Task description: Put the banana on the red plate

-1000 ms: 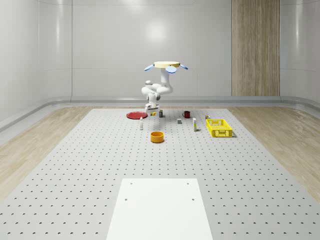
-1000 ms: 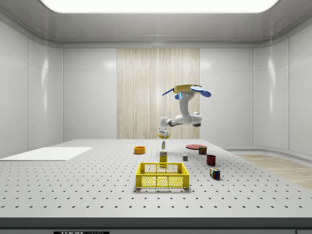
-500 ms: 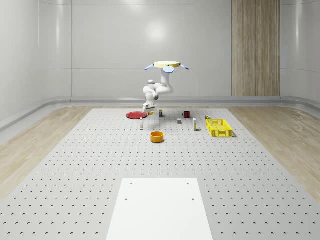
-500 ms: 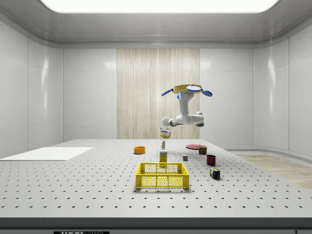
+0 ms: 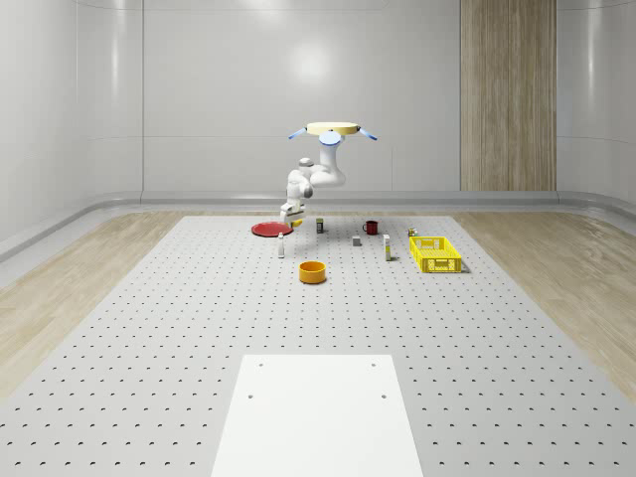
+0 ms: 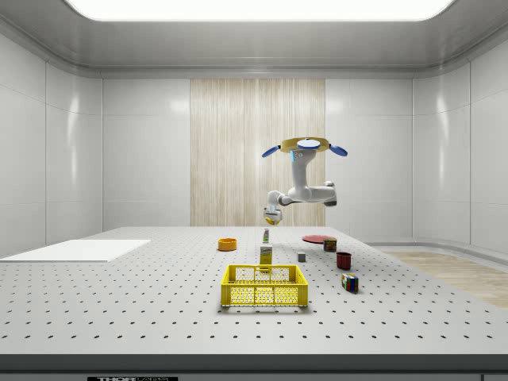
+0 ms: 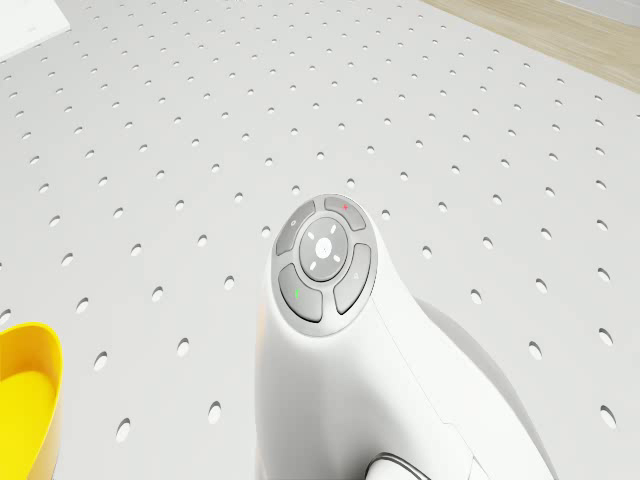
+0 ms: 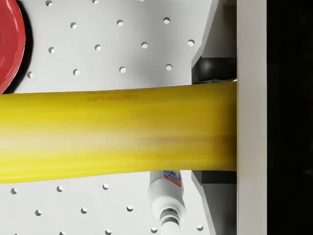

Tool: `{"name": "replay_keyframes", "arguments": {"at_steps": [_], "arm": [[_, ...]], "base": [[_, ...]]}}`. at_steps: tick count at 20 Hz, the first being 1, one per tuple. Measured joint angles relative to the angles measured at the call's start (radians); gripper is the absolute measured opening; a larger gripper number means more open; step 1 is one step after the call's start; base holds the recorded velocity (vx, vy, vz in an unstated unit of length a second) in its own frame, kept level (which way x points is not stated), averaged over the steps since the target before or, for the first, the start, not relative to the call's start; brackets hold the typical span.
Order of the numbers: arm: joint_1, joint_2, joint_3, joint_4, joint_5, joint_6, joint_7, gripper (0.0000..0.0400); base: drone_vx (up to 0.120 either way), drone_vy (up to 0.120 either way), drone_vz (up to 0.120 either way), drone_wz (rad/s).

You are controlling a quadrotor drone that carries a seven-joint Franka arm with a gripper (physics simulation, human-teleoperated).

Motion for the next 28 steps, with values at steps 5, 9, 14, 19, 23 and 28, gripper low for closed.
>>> {"name": "replay_keyframes", "arguments": {"at_steps": [5,9,14,19,23,28], "arm": [[-0.001,-0.004,0.0,0.0,0.002,0.004,-0.15,0.0193],[-0.001,-0.006,0.001,0.0,0.004,0.007,-0.27,0.0193],[-0.002,-0.009,0.001,0.001,0.007,0.01,-0.42,0.0193],[-0.002,-0.012,0.002,0.001,0.009,0.012,-0.57,0.0193],[-0.003,-0.014,0.002,0.001,0.011,0.014,-0.69,0.0193],[-0.004,-0.015,0.002,0.002,0.014,0.016,-0.84,0.0193]], "base": [[0.0,0.0,0.0,-0.3],[0.0,0.0,0.0,-0.3],[0.0,0.0,0.0,-0.3],[0.0,0.0,0.0,-0.3],[0.0,0.0,0.0,-0.3],[0.0,0.0,0.0,-0.3]]}}
